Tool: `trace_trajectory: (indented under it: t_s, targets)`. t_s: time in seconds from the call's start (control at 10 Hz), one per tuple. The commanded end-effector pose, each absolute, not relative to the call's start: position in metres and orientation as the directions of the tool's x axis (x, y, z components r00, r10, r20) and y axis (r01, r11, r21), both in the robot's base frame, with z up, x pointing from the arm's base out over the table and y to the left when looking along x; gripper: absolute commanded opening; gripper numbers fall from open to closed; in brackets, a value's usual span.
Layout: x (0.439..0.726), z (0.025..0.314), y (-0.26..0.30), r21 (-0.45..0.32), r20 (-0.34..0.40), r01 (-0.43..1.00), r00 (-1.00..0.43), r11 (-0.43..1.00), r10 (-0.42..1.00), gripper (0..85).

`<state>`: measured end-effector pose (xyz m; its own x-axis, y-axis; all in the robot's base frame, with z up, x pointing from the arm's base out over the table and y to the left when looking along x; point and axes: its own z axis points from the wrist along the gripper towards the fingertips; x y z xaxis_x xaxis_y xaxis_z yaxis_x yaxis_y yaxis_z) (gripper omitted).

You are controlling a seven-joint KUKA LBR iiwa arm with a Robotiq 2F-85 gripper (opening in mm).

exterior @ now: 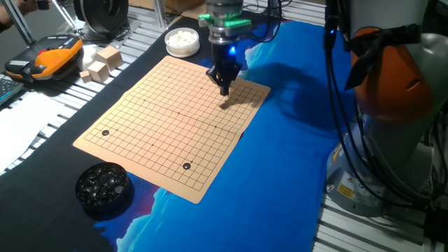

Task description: Play the first move as black on the 3-4 point in the upper right corner of the Go board

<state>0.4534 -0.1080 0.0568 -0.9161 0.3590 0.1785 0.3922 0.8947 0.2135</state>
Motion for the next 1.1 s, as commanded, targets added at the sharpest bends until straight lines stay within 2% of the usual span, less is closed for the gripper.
trace_trajectory:
  t_s: [0.0, 0.6, 1.0]
  targets:
    - [0.4532, 0.0567, -0.108, 0.215, 0.179, 0.394, -0.915, 0.894, 0.36, 0.0]
    - [0.4532, 0.0567, -0.108, 0.22, 0.196, 0.521, -0.852, 0.825, 0.485, 0.0]
    - [0.4532, 0.0567, -0.108, 0.23, 0.179, 0.526, -0.85, 0.819, 0.496, 0.0]
